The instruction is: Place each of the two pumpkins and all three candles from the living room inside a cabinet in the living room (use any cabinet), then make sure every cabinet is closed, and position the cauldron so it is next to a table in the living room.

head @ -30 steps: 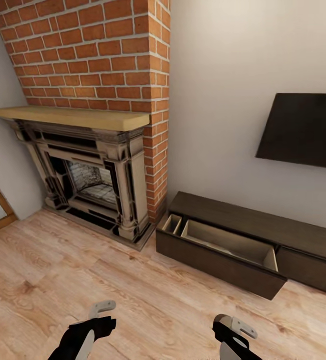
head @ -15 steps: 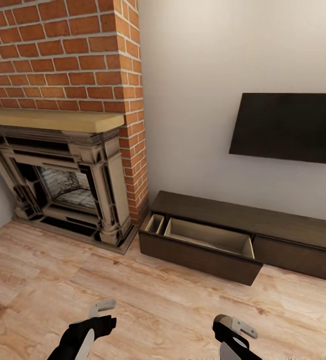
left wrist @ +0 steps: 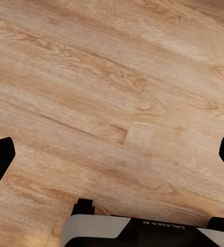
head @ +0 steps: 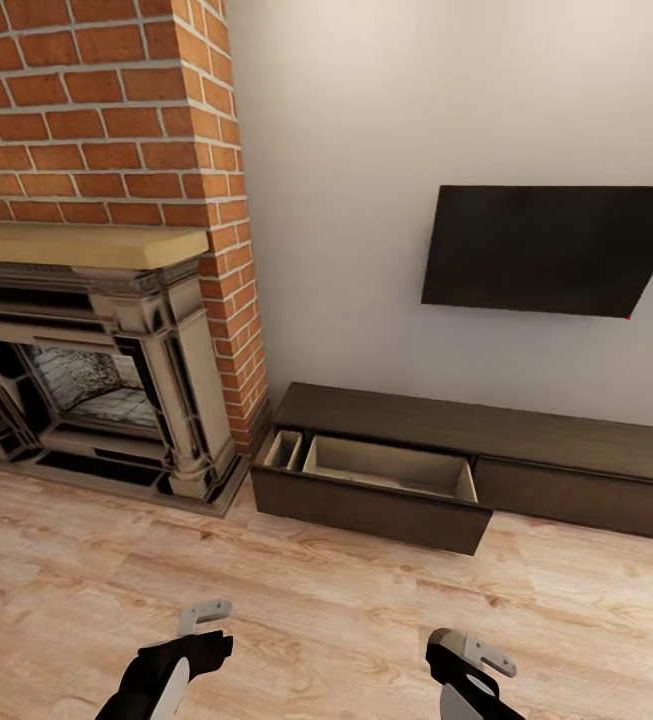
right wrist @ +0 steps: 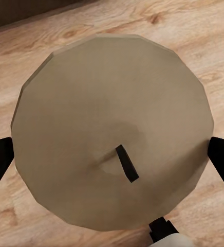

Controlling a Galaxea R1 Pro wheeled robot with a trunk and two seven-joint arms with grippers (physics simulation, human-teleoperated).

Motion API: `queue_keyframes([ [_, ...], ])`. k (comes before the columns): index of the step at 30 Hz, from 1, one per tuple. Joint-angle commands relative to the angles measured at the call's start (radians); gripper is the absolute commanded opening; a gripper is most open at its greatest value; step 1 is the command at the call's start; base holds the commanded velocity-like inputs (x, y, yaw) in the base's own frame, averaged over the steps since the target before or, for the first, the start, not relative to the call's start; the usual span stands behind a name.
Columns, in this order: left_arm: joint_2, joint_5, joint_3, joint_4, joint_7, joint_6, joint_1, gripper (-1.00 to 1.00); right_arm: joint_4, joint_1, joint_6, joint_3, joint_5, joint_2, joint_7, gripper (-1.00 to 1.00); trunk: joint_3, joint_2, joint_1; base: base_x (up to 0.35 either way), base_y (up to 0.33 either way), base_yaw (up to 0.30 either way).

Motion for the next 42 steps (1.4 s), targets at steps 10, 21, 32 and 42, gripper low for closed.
queue_keyframes([
  [10, -0.001, 0.01, -0.002, 0.0, 0.009, 0.004, -0.001, 1.0, 0.024, -0.001, -0.006, 0.009, -0.009, -0.001, -0.003, -1.0, -0.002, -0.002, 0.001, 0.0, 0.0, -0.003],
  [21, 0.001, 0.013, -0.004, -0.002, 0.007, -0.001, -0.001, 1.0, 0.024, -0.001, -0.007, 0.008, -0.01, 0.003, -0.004, -1.0, -0.002, -0.002, 0.001, 0.0, 0.0, 0.0],
  [32, 0.003, 0.013, -0.006, -0.001, 0.005, -0.002, -0.001, 1.0, 0.024, -0.001, -0.007, 0.006, -0.013, 0.003, -0.003, -1.0, -0.002, -0.002, 0.001, 0.042, 0.0, -0.102],
  [42, 0.003, 0.013, -0.006, -0.001, 0.005, -0.003, -0.001, 1.0, 0.024, -0.001, -0.005, 0.005, -0.015, 0.003, -0.003, -1.0, -0.002, -0.002, 0.001, 0.165, 0.0, -0.28],
])
